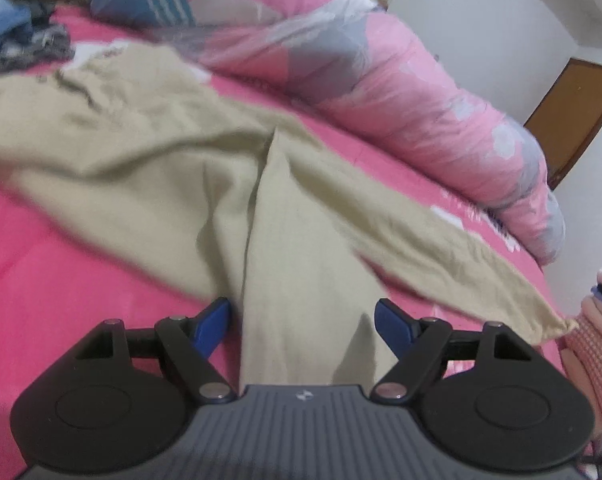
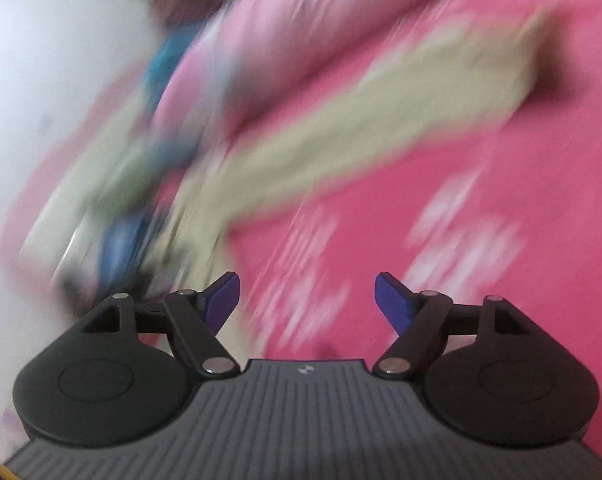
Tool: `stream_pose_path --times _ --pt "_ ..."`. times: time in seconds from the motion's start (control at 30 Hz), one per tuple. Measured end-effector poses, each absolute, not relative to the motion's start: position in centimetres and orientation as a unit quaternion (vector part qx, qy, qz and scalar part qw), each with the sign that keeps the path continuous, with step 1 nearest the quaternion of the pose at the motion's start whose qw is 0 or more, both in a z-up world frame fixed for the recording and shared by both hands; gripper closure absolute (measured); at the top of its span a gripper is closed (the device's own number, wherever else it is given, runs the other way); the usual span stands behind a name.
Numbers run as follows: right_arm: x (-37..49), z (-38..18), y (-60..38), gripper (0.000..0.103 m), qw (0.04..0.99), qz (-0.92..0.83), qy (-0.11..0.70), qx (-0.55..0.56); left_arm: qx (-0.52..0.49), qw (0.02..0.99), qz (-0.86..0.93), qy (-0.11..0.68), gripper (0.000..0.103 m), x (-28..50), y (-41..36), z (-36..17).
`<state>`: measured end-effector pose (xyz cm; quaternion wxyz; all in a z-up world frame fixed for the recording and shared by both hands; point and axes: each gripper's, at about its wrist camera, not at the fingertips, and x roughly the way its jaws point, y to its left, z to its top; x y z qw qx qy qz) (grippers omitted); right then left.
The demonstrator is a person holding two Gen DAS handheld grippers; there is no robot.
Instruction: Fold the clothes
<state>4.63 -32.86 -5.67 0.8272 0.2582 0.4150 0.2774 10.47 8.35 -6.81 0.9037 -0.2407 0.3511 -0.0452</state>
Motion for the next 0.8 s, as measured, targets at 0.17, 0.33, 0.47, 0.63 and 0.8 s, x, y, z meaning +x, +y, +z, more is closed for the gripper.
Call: stream_pose_path --times 0.17,0.33,0.47,0.63,0.8 --pt "1.2 -7.3 -28.5 0.024 0.84 0.287 0.421 0.184 -0.263 0.9 -0.042 0.345 0.022 8.6 8.5 -7.3" --pt "-0.2 -7.0 -26.5 0.023 0.821 0.322 0.447 0.149 -0.268 0.9 -0.032 0.344 0.024 7.3 8.3 -7.3" --pt "-1.8 -6.7 -24.1 0.021 0.81 0.35 0.462 0.086 -0.239 0.906 -0.02 0.349 0.023 7.1 7.3 -7.1" --pt "-3.8 -6.4 -21.4 0.048 0.836 0.335 0.435 -0.013 -0.2 0.915 -0.013 0.351 0.027 7.1 6.0 -6.9" --pt "-4.2 -4.7 -21.0 0.095 0.85 0.335 0.407 -0.021 -0.231 0.908 -0.025 0.35 0.085 6.4 6.4 -7.0"
